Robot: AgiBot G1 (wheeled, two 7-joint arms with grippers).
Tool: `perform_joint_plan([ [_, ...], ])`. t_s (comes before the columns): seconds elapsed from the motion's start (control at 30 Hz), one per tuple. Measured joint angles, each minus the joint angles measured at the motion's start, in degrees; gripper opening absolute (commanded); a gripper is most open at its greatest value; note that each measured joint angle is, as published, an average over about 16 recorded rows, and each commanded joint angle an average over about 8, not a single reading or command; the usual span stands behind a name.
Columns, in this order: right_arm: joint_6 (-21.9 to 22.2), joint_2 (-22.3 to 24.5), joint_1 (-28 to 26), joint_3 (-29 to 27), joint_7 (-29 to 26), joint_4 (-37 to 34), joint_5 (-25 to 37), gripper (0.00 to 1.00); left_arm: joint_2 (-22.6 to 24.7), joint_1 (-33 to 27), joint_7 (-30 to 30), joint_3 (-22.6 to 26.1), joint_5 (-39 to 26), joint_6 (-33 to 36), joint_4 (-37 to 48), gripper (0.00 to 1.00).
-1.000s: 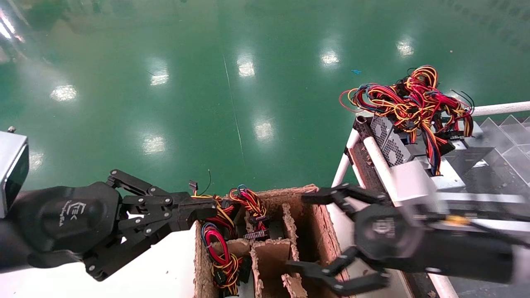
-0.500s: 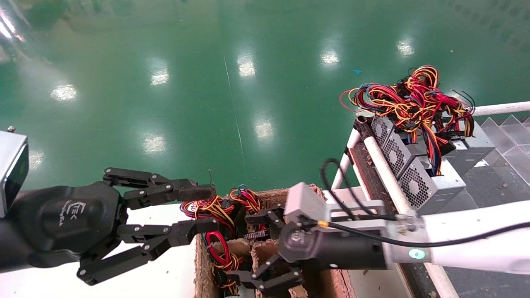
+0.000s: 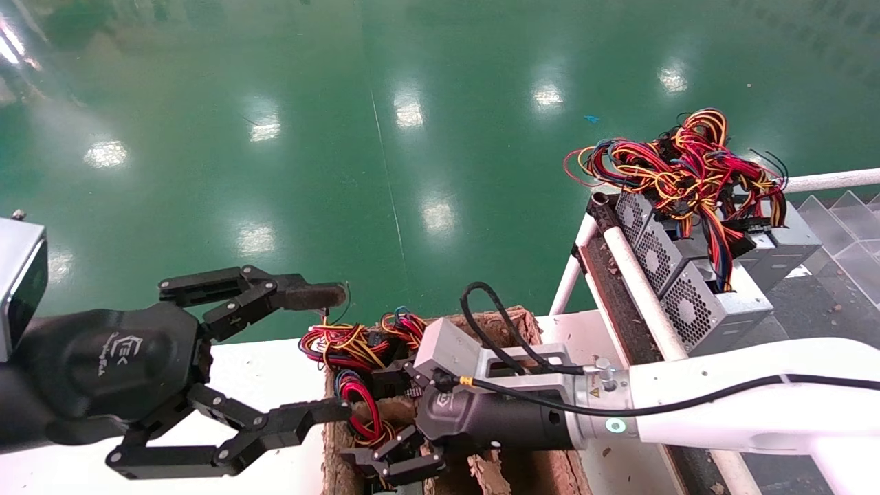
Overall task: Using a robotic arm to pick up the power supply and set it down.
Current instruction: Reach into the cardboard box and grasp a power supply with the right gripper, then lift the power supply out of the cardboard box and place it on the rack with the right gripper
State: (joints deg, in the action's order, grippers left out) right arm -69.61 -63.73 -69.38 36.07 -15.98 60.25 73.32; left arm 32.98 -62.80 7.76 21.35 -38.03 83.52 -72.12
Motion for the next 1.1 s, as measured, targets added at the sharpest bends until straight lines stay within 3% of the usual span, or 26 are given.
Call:
perform_joint_plan([
  [0.57, 3.01, -3.17, 0.04, 0.71, 0.37, -3.51, 1.63, 0.00, 0.00, 0.00, 0.00, 0.01, 0.00, 0.00, 0.00, 1.00],
  [1.1, 2.09, -2.91, 0.22, -1.10, 2.38, -5.08, -1.44, 0.00, 0.00, 0.00, -0.01, 0.01, 0.01, 0.00, 0.00, 1.00],
])
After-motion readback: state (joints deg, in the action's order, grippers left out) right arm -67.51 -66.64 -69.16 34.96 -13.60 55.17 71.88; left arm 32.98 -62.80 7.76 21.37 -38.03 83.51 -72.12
